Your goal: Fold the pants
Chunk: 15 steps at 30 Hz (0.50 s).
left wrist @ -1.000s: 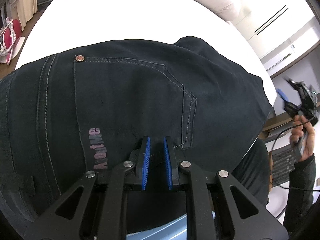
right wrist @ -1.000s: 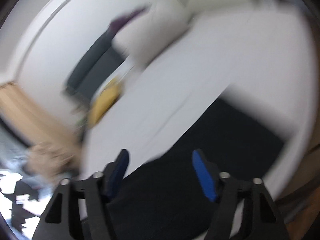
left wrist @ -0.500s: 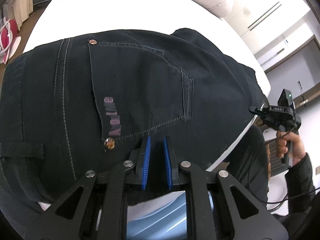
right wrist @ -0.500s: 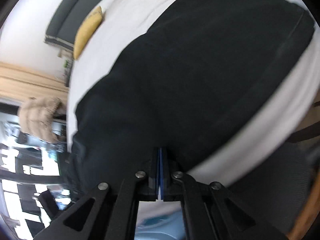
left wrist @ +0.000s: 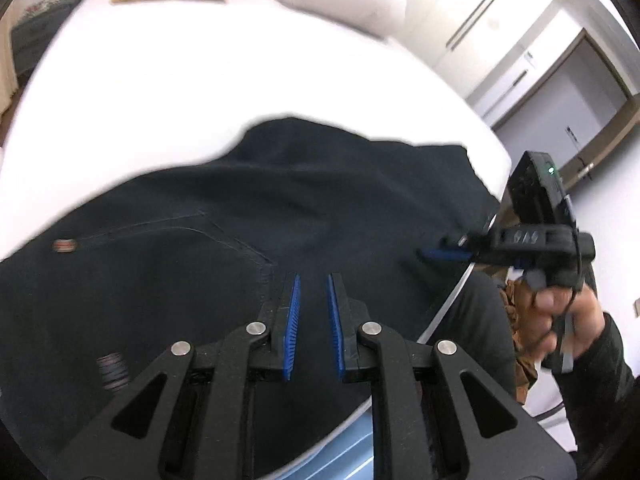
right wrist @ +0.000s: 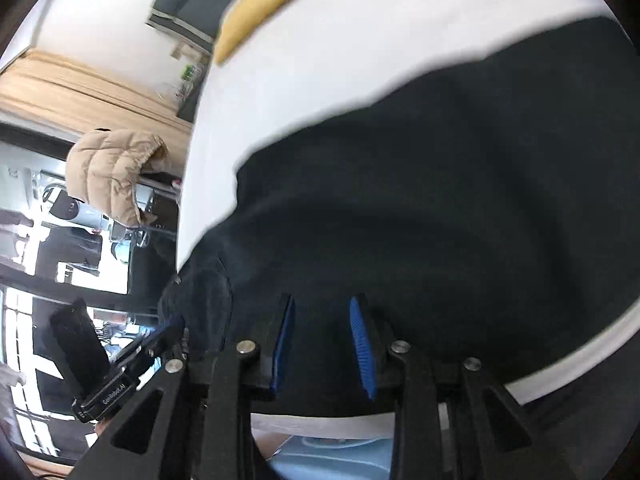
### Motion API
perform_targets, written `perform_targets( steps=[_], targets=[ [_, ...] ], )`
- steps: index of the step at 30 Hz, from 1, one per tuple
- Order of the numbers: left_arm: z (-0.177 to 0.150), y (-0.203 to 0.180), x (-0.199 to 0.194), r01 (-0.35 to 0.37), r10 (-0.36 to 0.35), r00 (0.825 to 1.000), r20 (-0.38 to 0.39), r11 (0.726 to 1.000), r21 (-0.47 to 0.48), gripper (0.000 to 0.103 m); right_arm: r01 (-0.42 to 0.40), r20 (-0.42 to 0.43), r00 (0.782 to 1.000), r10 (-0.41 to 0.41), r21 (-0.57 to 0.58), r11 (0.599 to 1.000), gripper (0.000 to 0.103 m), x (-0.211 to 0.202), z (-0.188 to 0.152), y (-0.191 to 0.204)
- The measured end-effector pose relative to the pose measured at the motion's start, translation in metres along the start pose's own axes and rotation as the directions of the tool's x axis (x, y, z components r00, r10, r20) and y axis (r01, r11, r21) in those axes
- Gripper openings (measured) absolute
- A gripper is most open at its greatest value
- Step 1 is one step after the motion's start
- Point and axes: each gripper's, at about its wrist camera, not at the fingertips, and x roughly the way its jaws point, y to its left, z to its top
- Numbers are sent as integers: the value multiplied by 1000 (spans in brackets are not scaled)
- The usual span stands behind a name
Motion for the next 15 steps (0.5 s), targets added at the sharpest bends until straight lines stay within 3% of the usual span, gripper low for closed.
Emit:
perform_targets(
  steps=[4,9,12,14,15],
  targets=[
    [-23,3,32,-3,2,993,-117,1000,-13,13,-3,-3,1000,3,32,999,25,2,-21,-20],
    [-56,20,15,71,-81,990,-116,993,-90,13,86,-3,996,-86,45,995,14,-33,-38,-43],
    [-60,25,3,49,-61,990,-125,994,-99,13,152,27,988,-153,33,988,19,-51,-30,-35],
    [-45,22,-5,18,-25,995,-92,997,-70,13,97,66,993,-98,11,995,19,-62,-15,-21],
    [-36,22,-10,12,-16,998,-66,998,-56,13,33,76,997,-33,-10,999,19,-61,-2,-8]
  ],
)
